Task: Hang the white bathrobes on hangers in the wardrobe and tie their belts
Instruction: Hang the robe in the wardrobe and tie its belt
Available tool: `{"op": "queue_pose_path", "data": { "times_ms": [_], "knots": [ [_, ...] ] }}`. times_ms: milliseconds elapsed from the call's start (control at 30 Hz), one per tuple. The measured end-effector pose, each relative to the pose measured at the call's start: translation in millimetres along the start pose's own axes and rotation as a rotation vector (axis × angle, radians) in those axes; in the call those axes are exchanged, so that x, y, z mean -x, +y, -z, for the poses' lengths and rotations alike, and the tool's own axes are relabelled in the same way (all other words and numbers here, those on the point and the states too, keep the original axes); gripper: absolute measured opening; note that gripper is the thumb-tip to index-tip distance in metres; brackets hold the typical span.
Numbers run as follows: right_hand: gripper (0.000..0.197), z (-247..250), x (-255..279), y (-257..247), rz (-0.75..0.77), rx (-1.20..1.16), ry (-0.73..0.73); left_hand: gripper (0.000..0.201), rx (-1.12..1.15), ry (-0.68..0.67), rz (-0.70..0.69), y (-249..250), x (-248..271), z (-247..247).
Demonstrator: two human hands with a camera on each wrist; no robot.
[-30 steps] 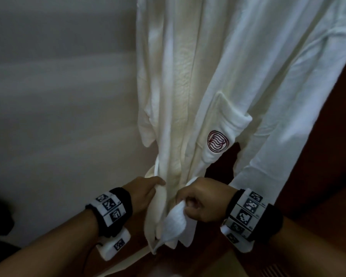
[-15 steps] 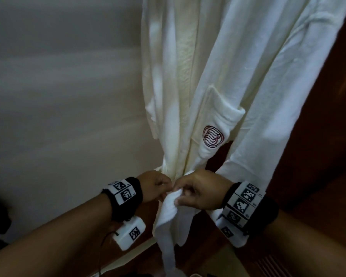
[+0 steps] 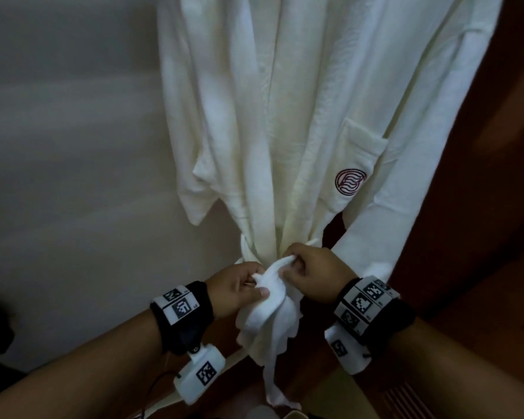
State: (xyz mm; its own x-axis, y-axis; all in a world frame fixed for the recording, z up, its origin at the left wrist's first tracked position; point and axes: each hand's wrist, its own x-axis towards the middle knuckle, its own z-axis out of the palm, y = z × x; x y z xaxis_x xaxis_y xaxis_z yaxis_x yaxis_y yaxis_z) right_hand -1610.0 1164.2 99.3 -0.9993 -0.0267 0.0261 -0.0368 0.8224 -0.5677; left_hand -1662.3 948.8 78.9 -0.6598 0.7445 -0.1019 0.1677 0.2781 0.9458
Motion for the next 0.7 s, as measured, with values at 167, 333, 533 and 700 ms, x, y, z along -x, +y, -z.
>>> {"op": "queue_pose_path", "data": {
  "times_ms": [167,333,533,700],
  "knots": [
    [0.088,-24.8,1.7,22.1,-0.28,-0.768,-0.171,0.029,-0.092,0.3,0.027,3.4,-17.5,-2.9],
    [0.087,18.8,23.1,13.2,-0.188,-0.985,-0.399,0.009,-0.212,0.413,0.072,0.0,-27.3,-4.3],
    [0.044,122.6,21.2,-34.0,0.115,-1.137,-0.462,0.024,-0.442,0.425,0.156,-19.5,-29.3,-11.8],
    [0.056,197.1,-13.3,-79.5,0.445,-1.293,-0.406,0.031,-0.482,0.509,0.296,-26.4,-18.1,-23.1]
  ]
}}
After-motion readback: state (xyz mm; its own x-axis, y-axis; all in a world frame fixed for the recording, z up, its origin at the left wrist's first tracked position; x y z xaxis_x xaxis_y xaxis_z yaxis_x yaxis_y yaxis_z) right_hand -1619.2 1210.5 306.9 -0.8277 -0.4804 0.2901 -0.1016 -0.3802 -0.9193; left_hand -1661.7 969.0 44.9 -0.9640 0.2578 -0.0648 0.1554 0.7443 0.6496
